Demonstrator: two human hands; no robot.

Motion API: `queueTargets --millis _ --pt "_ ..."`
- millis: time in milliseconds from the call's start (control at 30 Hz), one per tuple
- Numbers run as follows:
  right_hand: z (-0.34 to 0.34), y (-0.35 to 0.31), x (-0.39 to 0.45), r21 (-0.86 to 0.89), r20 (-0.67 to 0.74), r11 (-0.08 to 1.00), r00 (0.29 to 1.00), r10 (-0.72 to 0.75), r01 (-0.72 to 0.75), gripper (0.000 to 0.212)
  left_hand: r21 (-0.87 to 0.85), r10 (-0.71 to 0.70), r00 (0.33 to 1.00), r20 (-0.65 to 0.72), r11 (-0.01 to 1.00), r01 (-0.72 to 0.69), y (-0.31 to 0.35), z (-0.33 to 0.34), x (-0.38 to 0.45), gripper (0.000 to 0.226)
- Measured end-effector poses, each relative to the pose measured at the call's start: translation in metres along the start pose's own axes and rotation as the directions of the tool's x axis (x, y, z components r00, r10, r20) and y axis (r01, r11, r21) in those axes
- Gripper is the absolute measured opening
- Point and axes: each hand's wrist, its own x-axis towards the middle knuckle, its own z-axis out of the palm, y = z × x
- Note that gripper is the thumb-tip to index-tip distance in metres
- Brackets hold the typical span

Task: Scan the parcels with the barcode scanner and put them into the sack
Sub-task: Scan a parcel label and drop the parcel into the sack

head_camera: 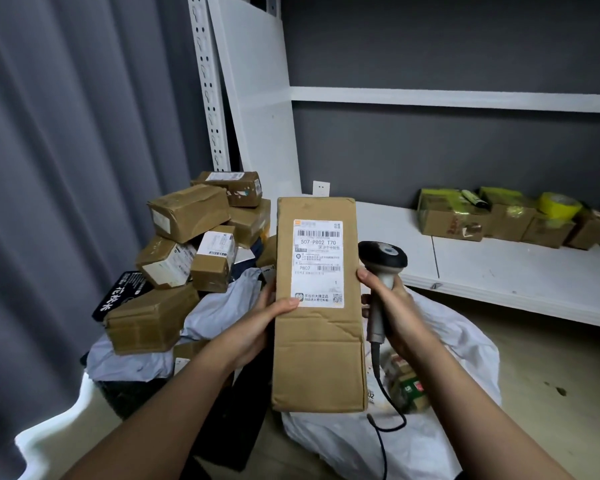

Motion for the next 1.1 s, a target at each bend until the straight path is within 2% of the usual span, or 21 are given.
queueTargets --millis 67,133,167,233,300,367,400,467,533,700,767,867,1033,1100 --pt "0.002 0.003 0.001 -0.047 -0.126 0.999 0.992 -0.012 0.006 0.030 -0.036 0.007 0.997 -0.074 0.999 -0.010 -0.002 0.002 0.005 0.082" --pt "0.002 0.003 0.000 -0.117 -0.190 0.993 0.981 -0.047 0.025 0.020 -0.062 0.030 0.992 -0.121 0.997 -0.038 -0.005 0.004 0.010 0.063" --pt "0.002 0.001 -0.003 -0.156 -0.186 0.987 0.980 -0.066 0.037 0.015 -0.071 0.032 0.989 -0.147 0.997 -0.043 -0.007 0.004 0.012 0.056" --pt "0.006 -0.006 -0.011 -0.158 -0.117 0.986 0.990 -0.073 0.054 0.006 -0.080 0.039 0.980 -0.195 0.995 -0.055 -0.010 0.002 0.017 0.062" --pt "0.012 -0.012 -0.020 -0.129 -0.023 0.991 0.999 -0.041 0.038 0.008 -0.092 0.033 0.971 -0.236 0.994 -0.056 -0.013 -0.001 0.021 0.070" --pt "0.017 -0.012 -0.027 -0.146 0.038 0.989 0.999 -0.026 0.032 0.010 -0.106 0.017 0.960 -0.279 0.993 -0.049 -0.014 -0.002 0.024 0.057" --pt "0.019 -0.010 -0.028 -0.150 0.044 0.988 0.999 -0.031 0.038 0.008 -0.104 0.008 0.955 -0.295 0.994 -0.040 -0.015 -0.003 0.025 0.048" --pt "0.023 -0.009 -0.030 -0.135 0.024 0.990 0.999 -0.038 0.041 0.003 -0.088 -0.009 0.950 -0.311 0.996 -0.019 -0.017 -0.005 0.026 0.045" --pt "0.024 -0.009 -0.029 -0.101 -0.008 0.994 0.999 -0.032 0.031 0.008 -0.060 -0.032 0.949 -0.315 0.998 0.014 -0.017 -0.005 0.028 0.050" --pt "0.020 -0.014 -0.030 -0.139 -0.013 0.989 0.999 -0.050 0.047 0.019 -0.042 -0.045 0.942 -0.333 0.999 0.033 -0.019 0.001 0.030 0.039" --pt "0.020 -0.015 -0.033 -0.162 0.001 0.985 0.998 -0.057 0.057 0.023 -0.029 -0.036 0.939 -0.341 0.999 0.028 -0.019 0.001 0.031 0.050" --pt "0.022 -0.015 -0.037 -0.176 0.020 0.984 0.999 -0.038 0.041 0.022 -0.024 -0.044 0.934 -0.355 0.999 0.037 -0.020 -0.001 0.033 0.081" --pt "0.024 -0.016 -0.042 -0.178 0.039 0.983 0.999 -0.028 0.035 0.020 -0.037 -0.041 0.931 -0.362 0.999 0.029 -0.021 0.000 0.033 0.093" --pt "0.024 -0.017 -0.043 -0.161 0.045 0.986 0.999 -0.023 0.030 0.020 -0.040 -0.038 0.932 -0.361 0.999 0.026 -0.021 0.000 0.034 0.086"
